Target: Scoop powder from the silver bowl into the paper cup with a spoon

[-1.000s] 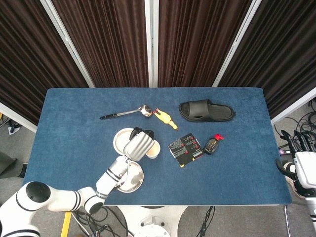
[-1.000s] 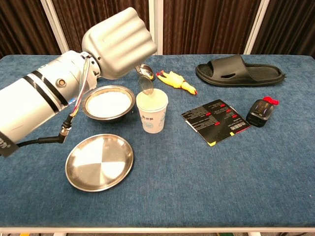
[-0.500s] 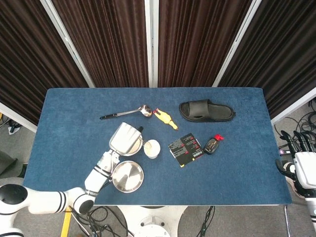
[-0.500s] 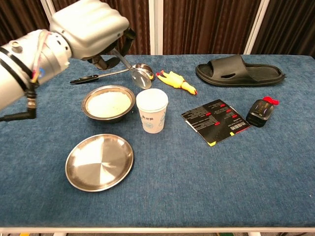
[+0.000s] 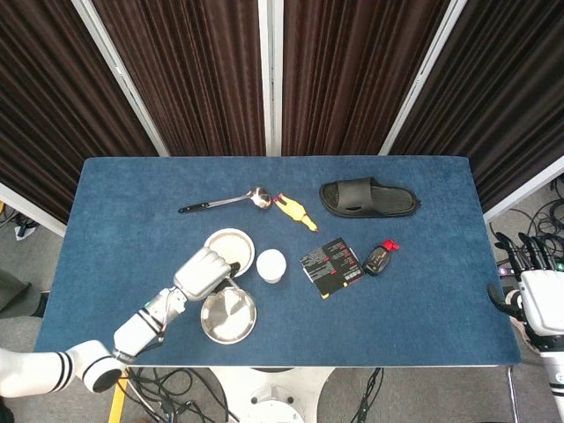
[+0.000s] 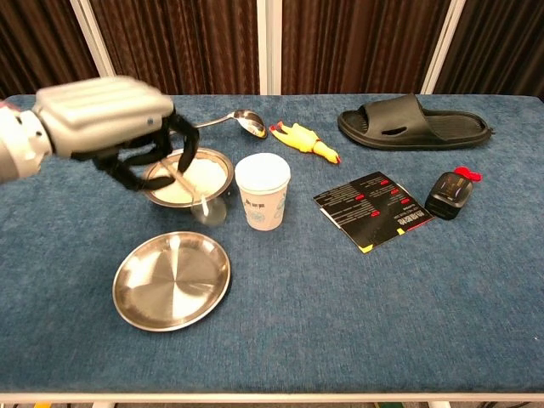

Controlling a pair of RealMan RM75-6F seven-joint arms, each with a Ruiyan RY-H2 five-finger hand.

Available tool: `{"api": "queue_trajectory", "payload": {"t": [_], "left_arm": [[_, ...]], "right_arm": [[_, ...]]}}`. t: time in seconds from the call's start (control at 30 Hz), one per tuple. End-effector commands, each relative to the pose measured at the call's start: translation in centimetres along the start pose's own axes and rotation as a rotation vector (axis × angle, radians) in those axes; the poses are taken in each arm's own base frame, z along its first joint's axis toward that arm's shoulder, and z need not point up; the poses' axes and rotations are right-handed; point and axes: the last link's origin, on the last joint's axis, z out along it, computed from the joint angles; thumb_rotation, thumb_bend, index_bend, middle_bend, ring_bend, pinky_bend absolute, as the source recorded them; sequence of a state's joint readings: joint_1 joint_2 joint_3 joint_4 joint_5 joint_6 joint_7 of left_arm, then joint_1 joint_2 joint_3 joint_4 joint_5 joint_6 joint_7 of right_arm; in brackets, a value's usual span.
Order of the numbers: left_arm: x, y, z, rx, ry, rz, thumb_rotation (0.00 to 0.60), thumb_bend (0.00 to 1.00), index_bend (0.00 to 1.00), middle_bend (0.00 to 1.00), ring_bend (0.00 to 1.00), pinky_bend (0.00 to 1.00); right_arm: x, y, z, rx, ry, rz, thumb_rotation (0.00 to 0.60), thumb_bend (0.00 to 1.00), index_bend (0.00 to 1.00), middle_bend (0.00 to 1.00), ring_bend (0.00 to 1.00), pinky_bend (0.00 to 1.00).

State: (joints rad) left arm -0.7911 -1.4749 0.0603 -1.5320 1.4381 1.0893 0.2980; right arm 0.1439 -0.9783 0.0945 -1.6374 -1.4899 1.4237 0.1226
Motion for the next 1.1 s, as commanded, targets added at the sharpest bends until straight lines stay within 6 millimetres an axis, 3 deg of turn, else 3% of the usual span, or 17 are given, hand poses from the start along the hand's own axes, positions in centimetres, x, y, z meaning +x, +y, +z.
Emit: {"api": "queue_trajectory", "payload": {"t": [0.03, 0.47, 0.83, 0.93, 1.1], "left_arm": [[-1.7, 0.2, -0.7, -0.044, -0.059, 0.032, 0.6, 0.56, 0.64, 0.96, 0.95, 1.0], [-4.3, 1.7, 0.5, -0.078, -0.177, 0.103, 0.6, 0.53, 0.59, 0.95, 0.95, 1.0], [-4.3, 2.1, -0.1, -0.046, -0.229, 0.1, 0.6, 0.48, 0.43, 0.93, 0.94, 1.0], [-2.7, 1.0, -0.7, 0.027, -0.169, 0.038, 0.6, 0.47, 0.39, 0.92, 0.93, 1.0], [0.3, -4.1, -3.3, 0.277, -0.005, -0.117, 0.6, 0.4, 0.36, 0.86, 0.86, 1.0]], "right_arm": [[0.0, 0.0, 0.0, -0.002, -0.001, 0.0, 0.6, 0.28, 0.05, 0.21, 0.0, 0.04], [-0.1, 0.0, 0.0, -0.008, -0.004, -0.002, 0.6, 0.28, 0.05, 0.21, 0.0, 0.04], [0.0, 0.1, -0.1, -0.007, 0.001, -0.001, 0.6, 0.28, 0.05, 0.21, 0.0, 0.04], [0.1, 0.2, -0.2, -0.009, 0.003, -0.001, 0.6, 0.28, 0.05, 0.21, 0.0, 0.04], [0.3, 0.3, -0.3, -0.011, 0.005, -0.003, 0.6, 0.28, 0.05, 0.21, 0.0, 0.04]]}}
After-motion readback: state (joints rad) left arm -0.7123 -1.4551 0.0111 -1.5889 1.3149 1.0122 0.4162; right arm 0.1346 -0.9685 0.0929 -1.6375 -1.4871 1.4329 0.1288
